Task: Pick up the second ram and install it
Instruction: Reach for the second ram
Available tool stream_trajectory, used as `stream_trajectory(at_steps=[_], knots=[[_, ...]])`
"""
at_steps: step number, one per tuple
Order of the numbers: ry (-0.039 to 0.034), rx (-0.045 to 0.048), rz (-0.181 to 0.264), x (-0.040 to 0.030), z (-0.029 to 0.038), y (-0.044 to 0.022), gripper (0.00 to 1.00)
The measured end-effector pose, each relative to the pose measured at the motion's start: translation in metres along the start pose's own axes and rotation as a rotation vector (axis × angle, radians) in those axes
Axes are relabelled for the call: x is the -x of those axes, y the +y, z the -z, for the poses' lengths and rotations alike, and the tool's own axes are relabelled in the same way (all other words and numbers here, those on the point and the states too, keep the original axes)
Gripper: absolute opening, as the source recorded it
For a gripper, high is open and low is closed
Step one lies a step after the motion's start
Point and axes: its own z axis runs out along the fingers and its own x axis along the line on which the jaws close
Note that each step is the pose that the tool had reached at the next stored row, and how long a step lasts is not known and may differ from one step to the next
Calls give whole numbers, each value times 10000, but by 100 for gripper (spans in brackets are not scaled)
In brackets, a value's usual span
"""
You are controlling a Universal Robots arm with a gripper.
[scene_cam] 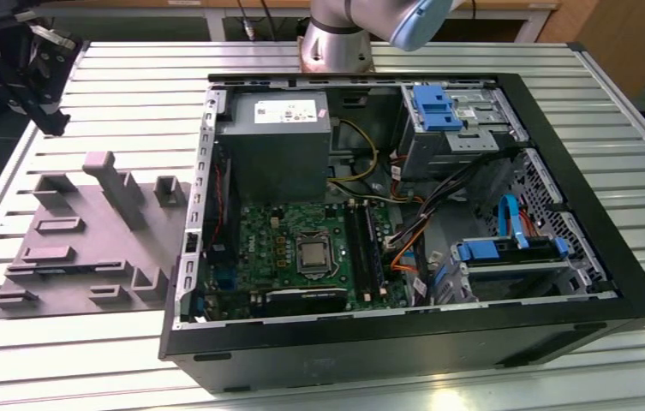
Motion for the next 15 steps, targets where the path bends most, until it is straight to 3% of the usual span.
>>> stream_trajectory(at_steps=[15], knots=[[0,6,-2,-61,-10,-48,11]])
